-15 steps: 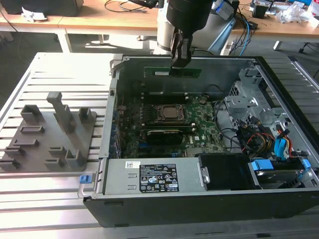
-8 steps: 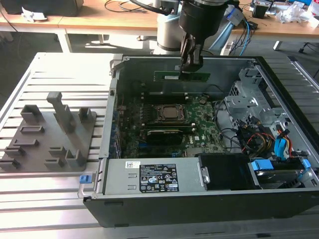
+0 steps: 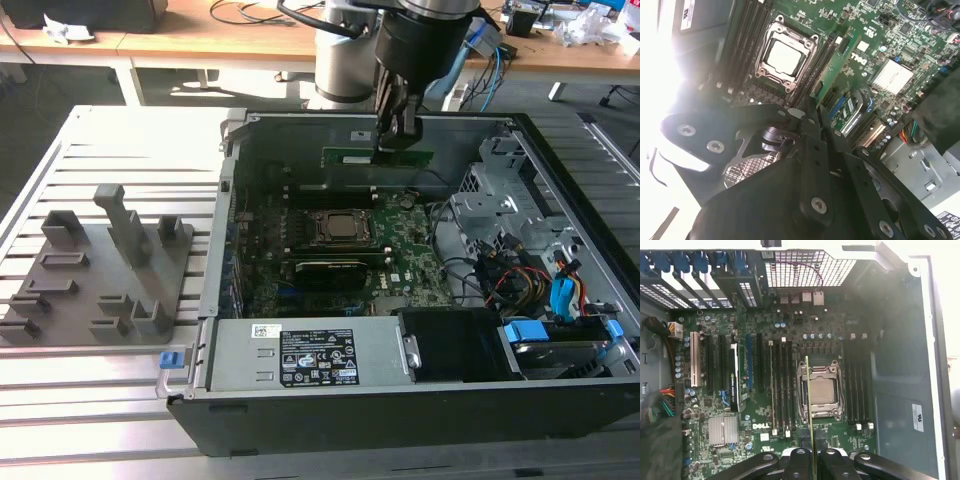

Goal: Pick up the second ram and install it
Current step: 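Pick up the second ram and move it above second insertion slot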

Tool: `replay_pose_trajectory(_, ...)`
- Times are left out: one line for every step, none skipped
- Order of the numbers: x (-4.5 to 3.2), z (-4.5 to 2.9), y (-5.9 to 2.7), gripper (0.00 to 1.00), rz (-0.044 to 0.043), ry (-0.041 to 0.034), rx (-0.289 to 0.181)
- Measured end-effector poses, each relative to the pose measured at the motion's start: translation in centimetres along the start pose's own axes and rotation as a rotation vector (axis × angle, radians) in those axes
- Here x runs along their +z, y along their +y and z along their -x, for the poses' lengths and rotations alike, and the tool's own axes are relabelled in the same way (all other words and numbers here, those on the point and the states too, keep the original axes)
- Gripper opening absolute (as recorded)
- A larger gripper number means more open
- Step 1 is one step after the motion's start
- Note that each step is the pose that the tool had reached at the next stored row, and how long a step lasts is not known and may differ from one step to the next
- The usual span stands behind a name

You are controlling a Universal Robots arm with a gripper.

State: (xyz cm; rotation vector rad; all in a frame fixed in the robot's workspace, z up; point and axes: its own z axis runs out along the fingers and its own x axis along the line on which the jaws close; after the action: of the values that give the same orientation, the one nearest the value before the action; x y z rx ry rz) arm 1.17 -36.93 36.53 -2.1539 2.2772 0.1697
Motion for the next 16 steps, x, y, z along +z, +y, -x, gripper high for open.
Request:
replay_pose_trajectory(0.06,0.01,-0.26,0.14,0.0000,0.0020,0.000)
replay_pose_trajectory(0.11,0.02,-0.56,0.14,0.0002,0.0032,0.000)
replay_pose_trajectory(0.15,0.03,-0.78,0.14,0.0002,0.0041,0.000)
replay_pose_trajectory(0.19,0.03,-0.82,0.14,0.0003,0.0042,0.000)
replay_pose_trajectory(0.27,0.01,-0.83,0.14,0.0002,0.0040,0.000)
replay_pose_trajectory(0.34,-0.07,-0.85,0.14,0.0003,0.0044,0.000)
replay_pose_trajectory(0.42,-0.15,-0.86,0.14,0.0003,0.0043,0.000)
replay_pose_trajectory(0.51,-0.25,-0.87,0.14,0.0003,0.0043,0.000)
replay_pose_trajectory(0.57,-0.32,-0.88,0.14,0.0003,0.0042,0.000)
replay_pose_trajectory(0.63,-0.40,-0.90,0.14,0.0002,0.0042,0.000)
replay_pose_trajectory(0.73,-0.54,-0.91,0.14,0.0002,0.0040,0.000)
replay_pose_trajectory(0.74,-0.55,-0.91,0.14,0.0002,0.0043,0.000)
replay_pose_trajectory(0.74,-0.56,-0.91,0.14,0.0003,0.0044,0.000)
replay_pose_trajectory(0.74,-0.56,-0.91,0.14,0.0003,0.0044,0.000)
replay_pose_trajectory(0.74,-0.56,-0.91,0.14,0.0003,0.0044,0.000)
replay_pose_trajectory(0.74,-0.56,-0.91,0.14,0.0003,0.0045,0.000)
